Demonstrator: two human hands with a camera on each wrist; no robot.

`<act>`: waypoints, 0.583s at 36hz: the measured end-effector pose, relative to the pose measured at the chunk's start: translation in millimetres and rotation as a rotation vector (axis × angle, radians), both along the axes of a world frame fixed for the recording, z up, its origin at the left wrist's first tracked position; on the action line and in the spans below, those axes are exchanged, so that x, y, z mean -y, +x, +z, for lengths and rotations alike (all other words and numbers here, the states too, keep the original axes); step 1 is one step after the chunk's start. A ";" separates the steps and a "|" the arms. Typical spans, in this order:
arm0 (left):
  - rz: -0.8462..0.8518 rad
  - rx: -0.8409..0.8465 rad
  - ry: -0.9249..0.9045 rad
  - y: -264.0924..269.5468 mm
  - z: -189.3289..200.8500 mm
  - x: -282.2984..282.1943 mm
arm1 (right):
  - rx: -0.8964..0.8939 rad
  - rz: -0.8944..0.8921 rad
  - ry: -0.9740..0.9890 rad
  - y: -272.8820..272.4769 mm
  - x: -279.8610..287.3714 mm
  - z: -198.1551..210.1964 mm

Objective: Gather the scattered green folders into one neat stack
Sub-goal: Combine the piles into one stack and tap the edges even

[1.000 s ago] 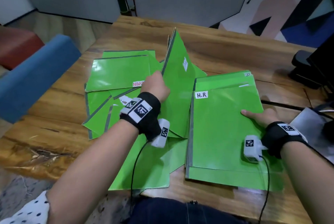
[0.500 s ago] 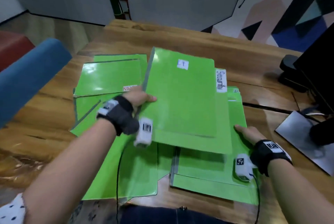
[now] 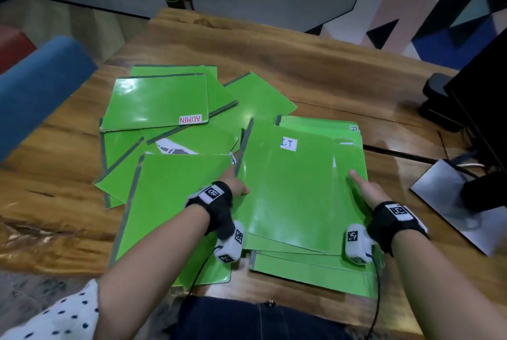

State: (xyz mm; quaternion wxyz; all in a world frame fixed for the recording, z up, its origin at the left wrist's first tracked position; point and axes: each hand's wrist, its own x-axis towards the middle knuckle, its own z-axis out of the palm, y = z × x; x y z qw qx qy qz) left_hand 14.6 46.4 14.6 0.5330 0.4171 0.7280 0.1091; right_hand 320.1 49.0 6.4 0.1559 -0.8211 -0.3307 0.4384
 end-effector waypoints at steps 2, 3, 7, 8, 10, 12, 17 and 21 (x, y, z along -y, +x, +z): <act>-0.036 -0.008 0.019 12.7 -0.8 -0.6 | 0.008 -0.004 -0.005 -1.3 0.3 0.6; -0.059 -0.023 0.033 18.4 -0.8 -0.7 | 0.012 -0.007 -0.005 -1.3 0.2 0.4; -0.166 -0.070 0.021 34.0 -1.6 2.7 | -0.024 -0.052 -0.008 -1.6 2.6 -1.4; -0.197 -0.085 0.011 35.0 -1.5 3.8 | -0.027 -0.058 -0.012 -1.2 3.7 -2.7; -0.258 -0.139 -0.010 34.2 0.3 7.9 | -0.036 -0.070 -0.020 0.3 5.4 -7.1; -0.292 -0.170 -0.015 34.8 -0.4 12.9 | -0.053 -0.085 -0.023 1.1 6.7 -10.6; -0.198 -0.023 -0.073 56.7 0.0 21.3 | -0.016 -0.121 -0.015 -1.1 6.8 -13.6; -0.202 -0.014 -0.082 70.0 3.3 24.3 | 0.040 -0.122 -0.050 -1.5 7.2 -14.9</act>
